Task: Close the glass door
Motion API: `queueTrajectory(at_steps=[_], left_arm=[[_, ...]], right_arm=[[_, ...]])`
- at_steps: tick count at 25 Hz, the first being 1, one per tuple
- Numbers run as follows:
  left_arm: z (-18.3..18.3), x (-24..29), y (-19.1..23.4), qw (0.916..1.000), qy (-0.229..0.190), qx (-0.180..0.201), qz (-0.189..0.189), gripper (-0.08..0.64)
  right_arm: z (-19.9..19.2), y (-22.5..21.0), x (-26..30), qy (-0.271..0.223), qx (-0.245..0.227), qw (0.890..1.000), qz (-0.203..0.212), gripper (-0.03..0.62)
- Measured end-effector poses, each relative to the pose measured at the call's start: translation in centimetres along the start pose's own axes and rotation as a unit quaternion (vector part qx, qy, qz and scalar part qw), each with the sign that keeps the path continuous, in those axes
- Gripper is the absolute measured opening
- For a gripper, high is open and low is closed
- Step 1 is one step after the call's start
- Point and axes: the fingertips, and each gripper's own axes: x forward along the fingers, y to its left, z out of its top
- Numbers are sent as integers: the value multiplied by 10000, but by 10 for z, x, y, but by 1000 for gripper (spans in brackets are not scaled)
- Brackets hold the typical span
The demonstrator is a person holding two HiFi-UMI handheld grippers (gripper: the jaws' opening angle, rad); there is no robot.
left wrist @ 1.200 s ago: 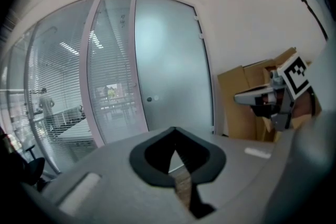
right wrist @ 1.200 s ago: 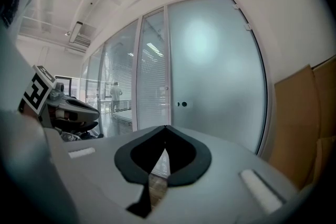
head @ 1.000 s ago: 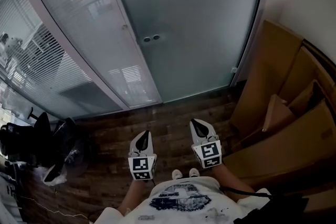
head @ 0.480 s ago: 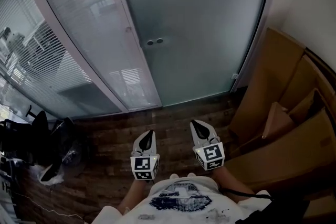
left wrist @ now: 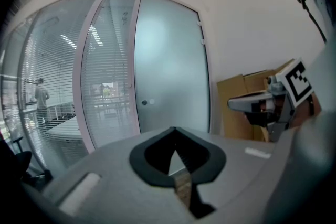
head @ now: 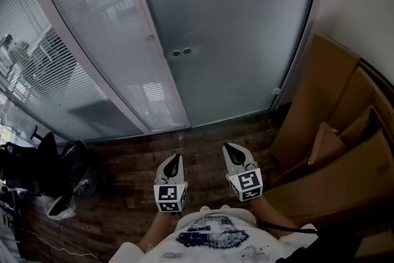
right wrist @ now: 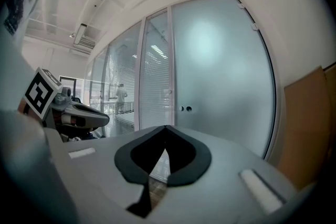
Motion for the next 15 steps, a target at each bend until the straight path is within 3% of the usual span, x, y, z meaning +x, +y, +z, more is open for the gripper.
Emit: queueTrajectory(at_steps=[15], left_arm=[[-6, -1, 8, 9999, 103, -39, 80, 3]], right_arm=[[-3, 8, 4, -36, 5, 9999, 101, 6]])
